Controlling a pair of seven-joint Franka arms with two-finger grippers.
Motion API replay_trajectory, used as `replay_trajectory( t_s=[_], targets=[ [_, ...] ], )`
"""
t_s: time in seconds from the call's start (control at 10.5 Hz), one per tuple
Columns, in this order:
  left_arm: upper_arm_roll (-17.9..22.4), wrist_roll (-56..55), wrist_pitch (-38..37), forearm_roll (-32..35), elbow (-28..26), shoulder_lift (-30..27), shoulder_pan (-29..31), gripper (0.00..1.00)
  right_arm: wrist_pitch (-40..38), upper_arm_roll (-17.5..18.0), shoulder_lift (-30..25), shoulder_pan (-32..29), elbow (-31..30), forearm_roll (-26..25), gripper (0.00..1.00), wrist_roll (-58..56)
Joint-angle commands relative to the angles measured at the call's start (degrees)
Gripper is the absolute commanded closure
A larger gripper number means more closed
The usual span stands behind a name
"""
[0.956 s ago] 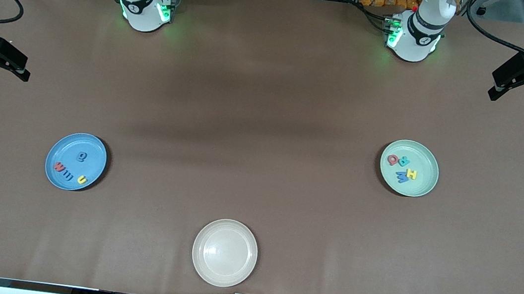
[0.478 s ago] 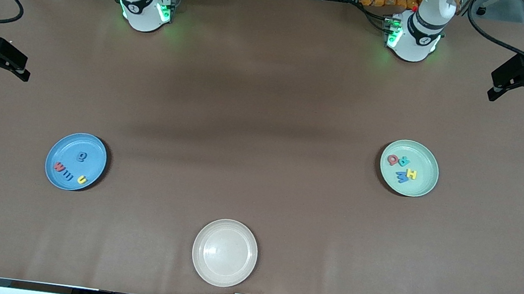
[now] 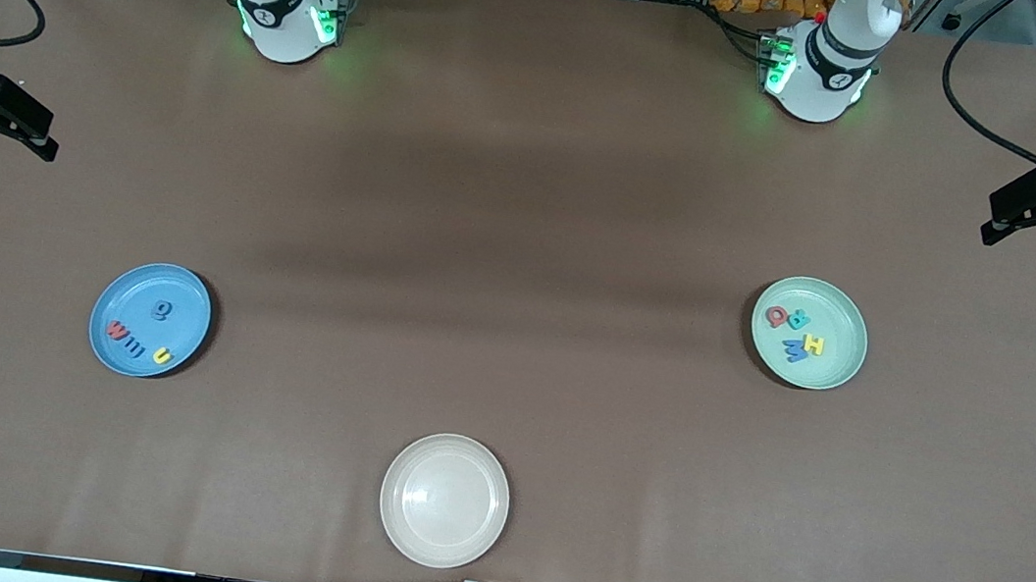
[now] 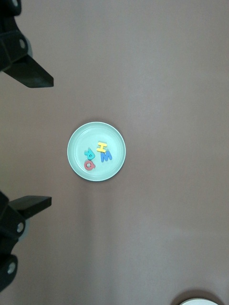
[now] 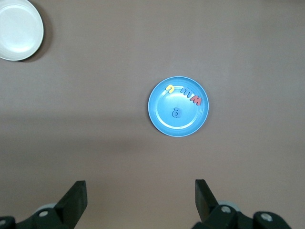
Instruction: Sort upper and lower case letters into plates
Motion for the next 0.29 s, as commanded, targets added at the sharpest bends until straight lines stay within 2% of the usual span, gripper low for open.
replay_trajectory(
  t_s=[0.0, 0.19],
  targets=[
    [0.7, 0.9, 0.5, 0.3, -0.8, -1.2, -0.9, 0.00, -0.4, -0.8, -0.7, 0.5, -0.4, -0.8, 0.00, -0.6],
    [0.7, 0.9, 0.5, 0.3, -1.0, -1.2, -0.8, 0.00, -0.5, -0.8, -0.7, 0.5, -0.4, -0.8, 0.00, -0.6]
  ],
)
